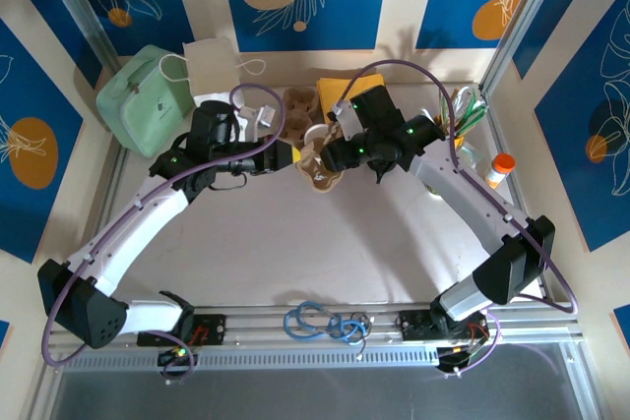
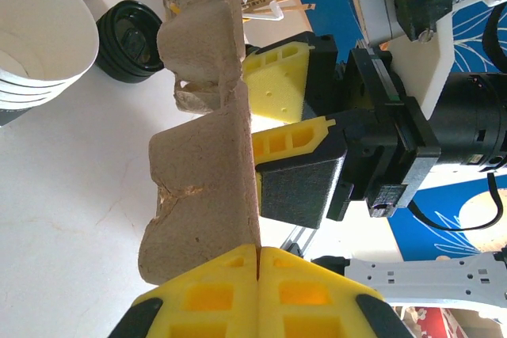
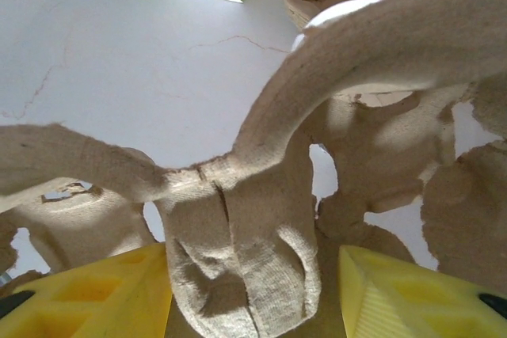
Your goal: Pack the takeout coffee
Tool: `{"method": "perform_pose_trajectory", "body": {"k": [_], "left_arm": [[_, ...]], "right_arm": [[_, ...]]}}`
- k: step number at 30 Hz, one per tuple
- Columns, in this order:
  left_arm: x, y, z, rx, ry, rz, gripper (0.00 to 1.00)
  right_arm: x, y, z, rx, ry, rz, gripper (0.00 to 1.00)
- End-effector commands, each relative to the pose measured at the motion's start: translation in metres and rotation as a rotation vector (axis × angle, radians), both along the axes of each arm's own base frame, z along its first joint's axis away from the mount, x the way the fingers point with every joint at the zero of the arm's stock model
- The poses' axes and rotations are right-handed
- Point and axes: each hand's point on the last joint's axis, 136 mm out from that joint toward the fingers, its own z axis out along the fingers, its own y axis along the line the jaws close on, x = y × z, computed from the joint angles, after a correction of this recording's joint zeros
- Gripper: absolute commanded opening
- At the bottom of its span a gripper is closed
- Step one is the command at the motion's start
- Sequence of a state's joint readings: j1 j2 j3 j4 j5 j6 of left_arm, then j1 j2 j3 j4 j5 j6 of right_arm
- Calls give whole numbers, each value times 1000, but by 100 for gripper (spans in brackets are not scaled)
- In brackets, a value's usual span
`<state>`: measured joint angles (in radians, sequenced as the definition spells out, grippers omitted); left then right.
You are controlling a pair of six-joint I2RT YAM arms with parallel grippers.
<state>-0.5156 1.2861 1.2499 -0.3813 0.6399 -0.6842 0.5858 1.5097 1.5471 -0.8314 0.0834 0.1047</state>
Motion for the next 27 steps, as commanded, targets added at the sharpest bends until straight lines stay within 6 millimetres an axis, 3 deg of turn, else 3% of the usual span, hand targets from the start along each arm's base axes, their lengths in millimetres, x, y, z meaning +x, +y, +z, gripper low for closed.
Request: {"method": "perform_pose_trajectory", "body": {"k": [1, 16, 21, 23, 27], "left_arm": [[-7, -5, 8, -31, -12, -34, 0], [-8, -2, 14, -30, -28, -19, 2], [-7, 6, 23, -13, -53, 14, 36], [-1, 19, 27, 22, -62, 67, 43], [20, 62, 33, 88, -40, 216, 46]], "right_arm": [[-1, 1, -3, 13, 17, 10, 53], [-5, -5, -4, -5, 21, -3, 39], [-10, -12, -4, -26, 24, -9, 36], [-12, -15, -3, -33, 21, -12, 36], [-21, -21, -4, -43, 32, -14, 36]]}}
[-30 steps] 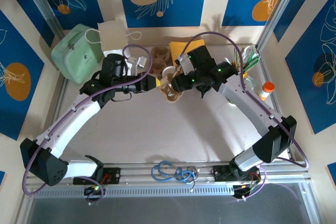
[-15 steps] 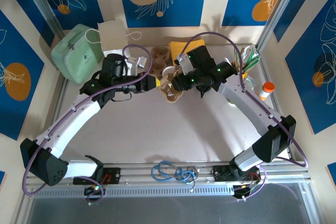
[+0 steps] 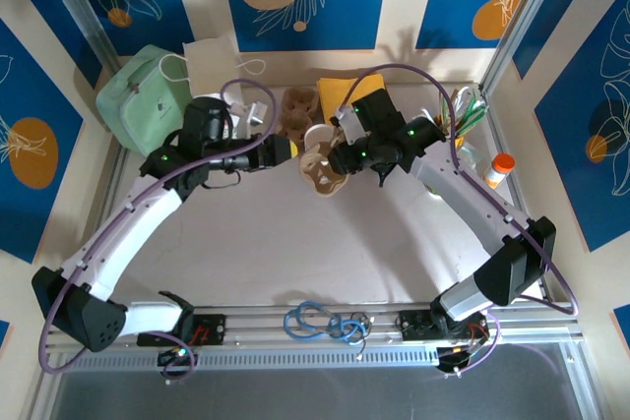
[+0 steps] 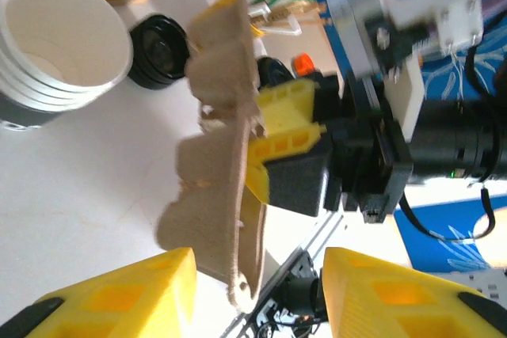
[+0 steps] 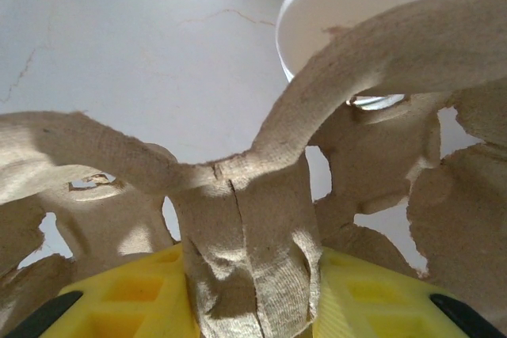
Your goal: Pack the takeout coffee
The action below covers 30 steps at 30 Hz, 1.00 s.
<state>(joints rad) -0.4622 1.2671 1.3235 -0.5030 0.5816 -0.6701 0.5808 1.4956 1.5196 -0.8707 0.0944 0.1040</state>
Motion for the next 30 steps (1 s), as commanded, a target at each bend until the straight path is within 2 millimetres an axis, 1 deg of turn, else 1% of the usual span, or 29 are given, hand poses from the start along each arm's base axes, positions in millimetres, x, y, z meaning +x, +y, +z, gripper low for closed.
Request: {"method": "perform_pose_trajectory", "body": {"k": [1, 4, 6, 8, 9, 11, 13, 17, 20, 23, 26, 30], "left_arm": [[15, 50, 20, 73, -34, 170, 47], [37, 106, 18, 197, -1, 366, 49], [52, 148, 12, 303, 43, 518, 51], [67, 173, 11, 360, 55, 590, 51], [75, 181, 15, 381, 42, 612, 51], [93, 193, 19, 420, 14, 648, 54], [112, 206, 17, 468, 19, 685, 54], [150, 227, 6, 582, 31, 711, 56], [174, 234, -5, 648, 37, 699, 56], [192, 240, -15, 706, 47, 686, 55], [207, 245, -22, 755, 45, 681, 54], [221, 249, -32, 789, 46, 675, 53]], "right_arm": [[-14, -13, 7, -9, -4, -3, 36], [-22, -16, 6, -12, 7, -3, 35], [-26, -18, 4, -16, 15, -3, 35], [-31, -18, 3, -14, 22, 0, 35], [-33, -18, 2, -15, 27, 3, 35], [-37, -19, 0, -21, 38, 5, 35], [-41, -19, 0, -24, 45, 9, 35], [-48, -19, -2, -33, 56, 17, 35], [-52, -19, -1, -32, 61, 26, 35], [-55, -18, -2, -34, 69, 31, 35], [-57, -18, -3, -42, 75, 34, 35], [-59, -18, -5, -50, 81, 39, 35]]}}
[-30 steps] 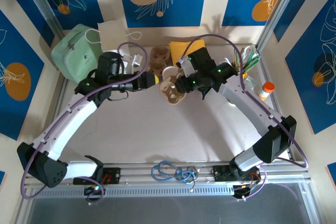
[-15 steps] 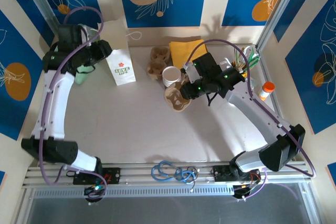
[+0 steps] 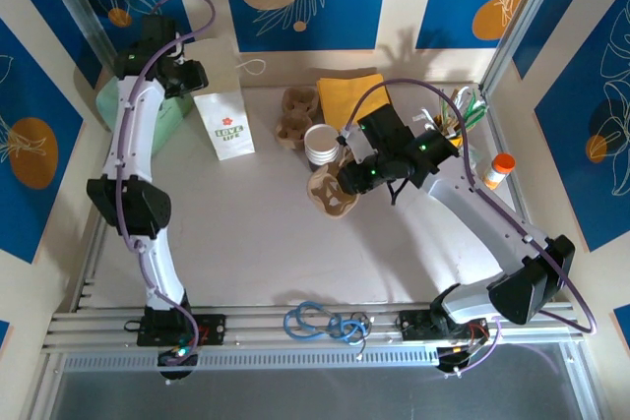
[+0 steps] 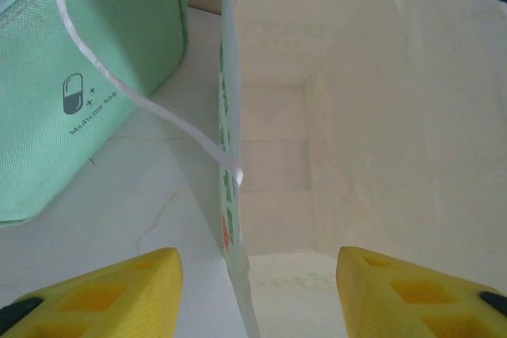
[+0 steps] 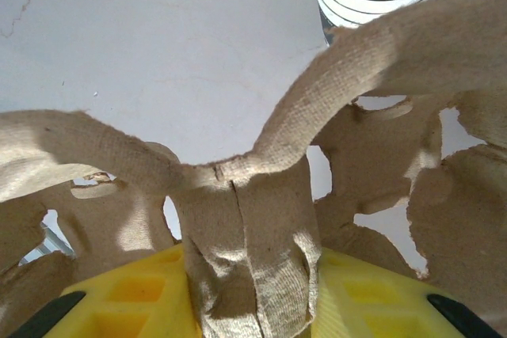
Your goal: Pack the takeout coffee
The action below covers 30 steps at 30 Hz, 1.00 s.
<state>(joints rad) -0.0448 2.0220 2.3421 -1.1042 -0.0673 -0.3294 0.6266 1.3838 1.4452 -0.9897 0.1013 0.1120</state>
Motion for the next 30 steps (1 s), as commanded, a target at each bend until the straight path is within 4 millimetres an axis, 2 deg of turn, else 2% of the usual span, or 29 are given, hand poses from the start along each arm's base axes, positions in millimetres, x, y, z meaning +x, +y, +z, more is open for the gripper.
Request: {"method": "perform_pose_trajectory", "body": {"k": [1, 5, 15, 19, 21, 25, 30], "left_arm": [[1, 15, -1, 75, 20, 4, 52], [14, 15, -8, 82, 15, -4, 44], [35, 20, -17, 128, -1, -9, 31], [40, 22, -20, 152, -4, -12, 30], [41, 23, -20, 157, -7, -14, 26], [40, 20, -17, 145, -13, -27, 12], [27, 12, -10, 101, 2, -40, 2]], "right_arm": [[-10, -3, 1, -4, 15, 6, 35], [-12, -3, 0, -7, 20, 9, 35], [-13, -4, -2, -16, 28, 11, 35], [-13, -4, 0, -18, 24, 13, 35], [-13, -4, 1, -15, 23, 12, 35], [-14, -4, 4, -12, 18, 13, 35], [-15, -4, 6, -30, 3, 14, 35]]}}
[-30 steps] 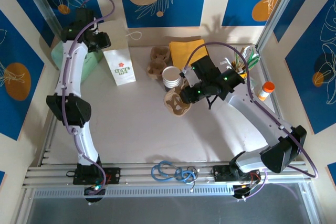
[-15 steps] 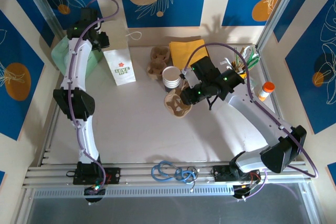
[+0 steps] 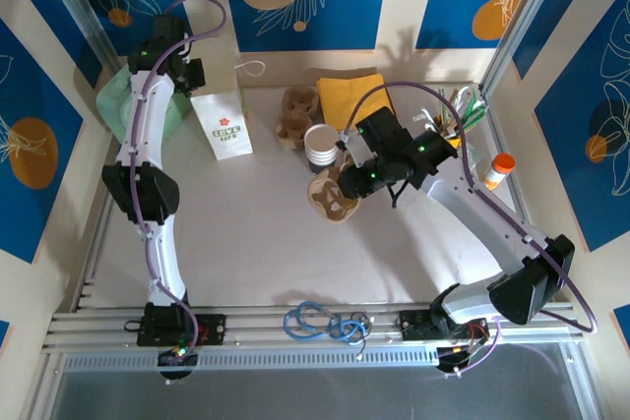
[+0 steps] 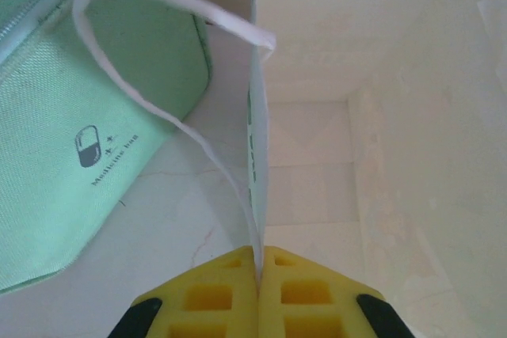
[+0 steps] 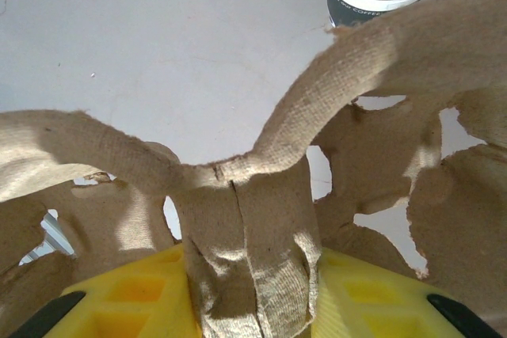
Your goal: Pack the takeout coffee
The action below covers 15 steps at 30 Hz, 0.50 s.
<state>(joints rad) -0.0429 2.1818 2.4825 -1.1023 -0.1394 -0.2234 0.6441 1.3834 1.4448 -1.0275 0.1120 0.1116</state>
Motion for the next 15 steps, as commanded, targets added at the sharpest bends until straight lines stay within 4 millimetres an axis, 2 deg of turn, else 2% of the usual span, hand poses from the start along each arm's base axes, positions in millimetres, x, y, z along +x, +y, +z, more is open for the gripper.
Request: {"method": "perform_pose_trajectory", "body": {"k": [1, 6, 15], "left_arm": [[-13, -2, 18, -36, -8, -10, 0], [-43, -13, 22, -80, 40, -12, 0], [-118, -36, 20, -212, 97, -3, 0]], "right_arm": [[-6, -2, 11, -3, -23, 3, 35], [-11, 0, 16, -1, -28, 13, 35], [-21, 1, 26, 13, -43, 24, 35]]}}
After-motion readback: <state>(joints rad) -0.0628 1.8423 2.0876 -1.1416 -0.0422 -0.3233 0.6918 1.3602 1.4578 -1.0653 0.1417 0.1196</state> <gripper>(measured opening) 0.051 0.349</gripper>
